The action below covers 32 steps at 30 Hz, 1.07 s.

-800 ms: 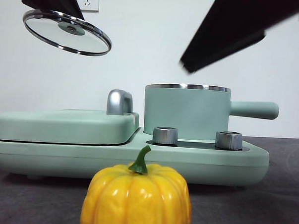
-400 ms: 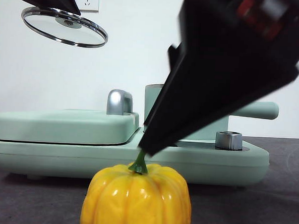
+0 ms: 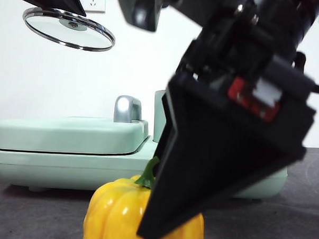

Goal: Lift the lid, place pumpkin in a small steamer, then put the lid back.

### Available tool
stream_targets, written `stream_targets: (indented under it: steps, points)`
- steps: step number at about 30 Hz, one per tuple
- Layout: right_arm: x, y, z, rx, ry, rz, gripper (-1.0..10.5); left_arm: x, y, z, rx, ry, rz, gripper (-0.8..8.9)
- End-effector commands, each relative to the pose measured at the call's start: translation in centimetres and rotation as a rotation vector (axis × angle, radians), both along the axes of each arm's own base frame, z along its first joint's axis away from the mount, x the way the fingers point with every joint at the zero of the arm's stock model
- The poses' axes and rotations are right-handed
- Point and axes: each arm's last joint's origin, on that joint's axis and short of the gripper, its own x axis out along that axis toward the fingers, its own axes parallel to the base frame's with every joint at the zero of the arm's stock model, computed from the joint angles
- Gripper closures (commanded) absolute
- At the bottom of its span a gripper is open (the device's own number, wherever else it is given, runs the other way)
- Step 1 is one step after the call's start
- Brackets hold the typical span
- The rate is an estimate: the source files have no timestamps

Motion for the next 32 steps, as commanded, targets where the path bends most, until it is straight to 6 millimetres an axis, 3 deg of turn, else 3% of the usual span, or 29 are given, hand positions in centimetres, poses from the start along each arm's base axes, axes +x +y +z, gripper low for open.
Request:
stream_targets:
  steps: [1, 3, 10, 22, 32]
  points:
    - [0.1, 0.6, -0.3, -0.019, 0.028, -0.059, 5.1, -0.1, -0.1, 1.2, -0.005, -0.061, -0.010, 8.03]
    - [0.0, 0.4, -0.4, -0.050, 0.051, -0.128, 5.8, -0.1, -0.1, 1.2, -0.004, -0.056, -0.010, 8.03]
    - [-0.5, -1.6, 1.6, -0.075, 0.122, -0.282, 5.8, -0.1, -0.1, 1.2, -0.004, -0.055, -0.010, 8.03]
    - [-2.3, -8.4, 8.6, -0.164, 0.181, -0.743, 5.8, -0.2, 0.0, 1.0, 0.001, -0.035, -0.011, 8.04]
    - [0.0, -10.7, 15.5, -0.117, 0.196, -0.958, 5.8, -0.2, -0.1, 0.9, -0.007, -0.025, -0.009, 8.04]
